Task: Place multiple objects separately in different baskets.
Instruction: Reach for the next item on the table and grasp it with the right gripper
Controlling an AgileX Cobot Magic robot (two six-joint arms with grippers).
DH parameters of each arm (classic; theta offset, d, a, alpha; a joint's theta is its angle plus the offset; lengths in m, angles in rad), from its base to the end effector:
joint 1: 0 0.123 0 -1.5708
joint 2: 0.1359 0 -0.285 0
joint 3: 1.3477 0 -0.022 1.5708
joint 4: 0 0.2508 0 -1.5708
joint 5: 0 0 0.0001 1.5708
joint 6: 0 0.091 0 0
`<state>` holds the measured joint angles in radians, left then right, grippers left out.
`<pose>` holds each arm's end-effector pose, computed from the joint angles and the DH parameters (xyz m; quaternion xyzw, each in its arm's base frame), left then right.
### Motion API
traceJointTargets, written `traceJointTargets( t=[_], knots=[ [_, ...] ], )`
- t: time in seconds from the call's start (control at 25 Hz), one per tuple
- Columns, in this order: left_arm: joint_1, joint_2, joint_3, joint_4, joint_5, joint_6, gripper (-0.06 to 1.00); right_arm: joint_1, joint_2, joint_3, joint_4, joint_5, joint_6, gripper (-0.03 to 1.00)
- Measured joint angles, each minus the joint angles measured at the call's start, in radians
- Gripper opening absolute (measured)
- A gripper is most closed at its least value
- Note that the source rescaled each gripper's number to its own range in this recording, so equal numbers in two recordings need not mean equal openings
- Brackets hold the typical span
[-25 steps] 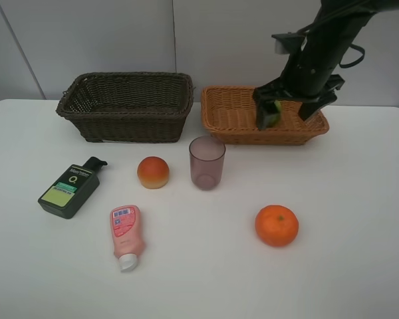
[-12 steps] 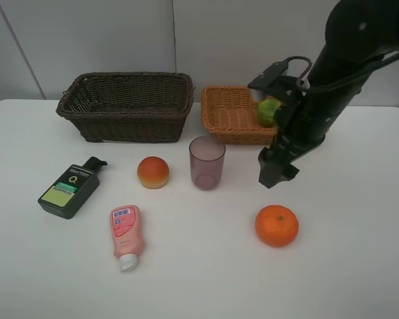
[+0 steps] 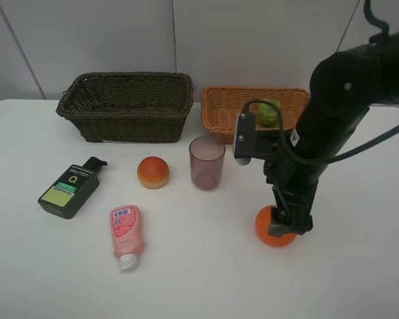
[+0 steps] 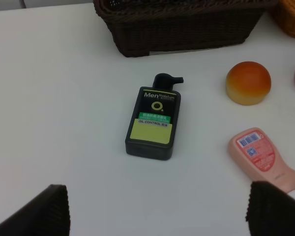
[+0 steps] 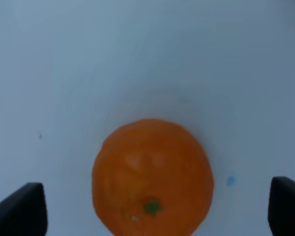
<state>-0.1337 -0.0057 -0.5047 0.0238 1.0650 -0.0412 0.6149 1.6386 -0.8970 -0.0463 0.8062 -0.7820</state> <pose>-0.0061 0.0027 0.2782 0.0388 0.8507 -0.0339 0.5231 0.2305 0.1590 0.1765 -0.6534 0.7548 -0.0221 0.0534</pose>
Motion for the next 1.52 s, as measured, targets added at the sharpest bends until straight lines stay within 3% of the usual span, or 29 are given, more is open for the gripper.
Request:
traceJointTargets(
  t=[0.16, 0.52, 1.52],
  knots=[
    [0.0, 0.0, 0.0, 0.0, 0.0, 0.0, 0.93, 0.0, 0.0, 0.035, -0.004, -0.048, -0.034, 0.97],
    [0.0, 0.0, 0.0, 0.0, 0.0, 0.0, 0.93, 0.0, 0.008, 0.107, -0.036, -0.133, -0.041, 0.97],
    [0.0, 0.0, 0.0, 0.0, 0.0, 0.0, 0.93, -0.025, 0.03, 0.177, -0.095, -0.27, -0.042, 0.99]
  ],
)
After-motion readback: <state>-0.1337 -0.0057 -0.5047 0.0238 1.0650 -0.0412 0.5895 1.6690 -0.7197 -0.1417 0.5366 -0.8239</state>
